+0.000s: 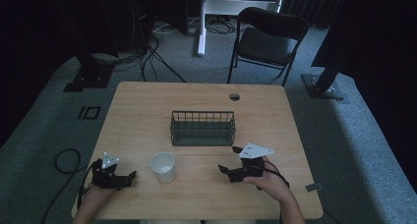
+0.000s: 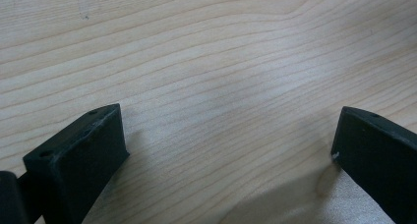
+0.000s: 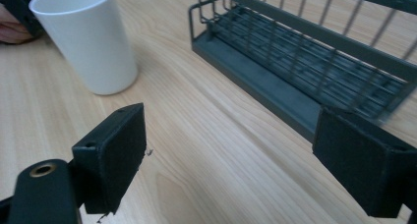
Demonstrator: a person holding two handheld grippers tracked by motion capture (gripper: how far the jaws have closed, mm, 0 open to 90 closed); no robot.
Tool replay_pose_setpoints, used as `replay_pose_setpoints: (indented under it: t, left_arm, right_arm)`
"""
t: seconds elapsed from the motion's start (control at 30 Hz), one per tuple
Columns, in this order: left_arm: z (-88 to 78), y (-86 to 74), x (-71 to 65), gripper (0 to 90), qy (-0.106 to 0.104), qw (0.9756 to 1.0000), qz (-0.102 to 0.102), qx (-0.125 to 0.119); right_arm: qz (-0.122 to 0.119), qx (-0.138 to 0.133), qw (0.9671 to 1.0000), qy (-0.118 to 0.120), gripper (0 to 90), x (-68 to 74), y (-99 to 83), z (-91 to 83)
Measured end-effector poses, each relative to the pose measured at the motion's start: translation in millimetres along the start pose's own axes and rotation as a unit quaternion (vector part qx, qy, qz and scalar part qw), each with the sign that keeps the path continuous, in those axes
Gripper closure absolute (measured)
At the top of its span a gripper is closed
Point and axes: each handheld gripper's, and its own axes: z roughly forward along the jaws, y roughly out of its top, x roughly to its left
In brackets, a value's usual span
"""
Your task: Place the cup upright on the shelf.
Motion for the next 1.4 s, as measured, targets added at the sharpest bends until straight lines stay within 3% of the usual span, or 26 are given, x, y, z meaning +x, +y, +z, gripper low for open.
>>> replay_pose_setpoints:
  t: [0.17,0.73,1.4]
  left_arm:
    - [0.0,0.0,0.0,0.1,0.000,1.0000,0.000,0.000]
    - [0.0,0.0,0.0,0.1,0.000,1.0000,0.000,0.000]
    - [0.0,0.0,0.0,0.1,0.000,1.0000,0.000,0.000]
  right_arm:
    - [-0.013,0.004,0.9997,0.022,12.7,12.1,4.4,11.8]
    - [-0.041,0.004,0.9970,0.066,12.9,40.2,13.7,42.4]
    - [-0.062,0.000,0.9938,0.093,13.0,62.0,26.7,71.3]
